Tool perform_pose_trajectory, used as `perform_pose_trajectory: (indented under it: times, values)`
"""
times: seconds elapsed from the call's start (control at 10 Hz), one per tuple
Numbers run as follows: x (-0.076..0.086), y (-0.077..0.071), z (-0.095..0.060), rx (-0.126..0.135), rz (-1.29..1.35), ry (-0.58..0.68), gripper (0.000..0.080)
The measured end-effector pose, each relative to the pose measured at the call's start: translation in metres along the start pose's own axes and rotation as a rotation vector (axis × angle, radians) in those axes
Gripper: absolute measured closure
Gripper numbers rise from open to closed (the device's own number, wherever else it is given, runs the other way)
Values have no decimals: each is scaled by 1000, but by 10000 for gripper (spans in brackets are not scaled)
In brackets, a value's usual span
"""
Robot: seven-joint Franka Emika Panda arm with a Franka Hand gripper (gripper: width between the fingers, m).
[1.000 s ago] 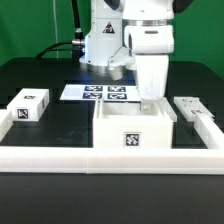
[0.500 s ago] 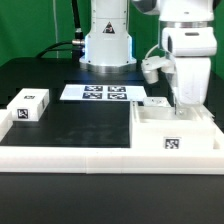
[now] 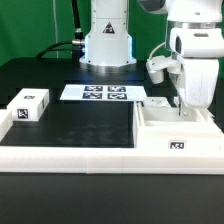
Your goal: Assemble cabinet
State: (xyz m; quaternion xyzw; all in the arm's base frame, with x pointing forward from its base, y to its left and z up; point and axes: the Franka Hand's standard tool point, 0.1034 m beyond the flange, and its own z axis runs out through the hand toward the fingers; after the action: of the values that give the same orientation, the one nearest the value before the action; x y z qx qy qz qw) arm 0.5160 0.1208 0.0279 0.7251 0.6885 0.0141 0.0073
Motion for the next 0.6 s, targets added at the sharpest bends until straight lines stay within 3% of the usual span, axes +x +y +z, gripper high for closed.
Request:
perform_pose_trajectory:
  times: [0.1,0.2,0.3,0.4,0.5,0.6]
  values:
    - [0,0,0,0,0,0,514]
    - [0,0,0,0,0,0,307]
    - [0,0,0,0,1,0,307]
    - [0,0,0,0,1,0,113]
    - [0,0,0,0,1,0,20]
    - [-1,0,0,0,1,0,5]
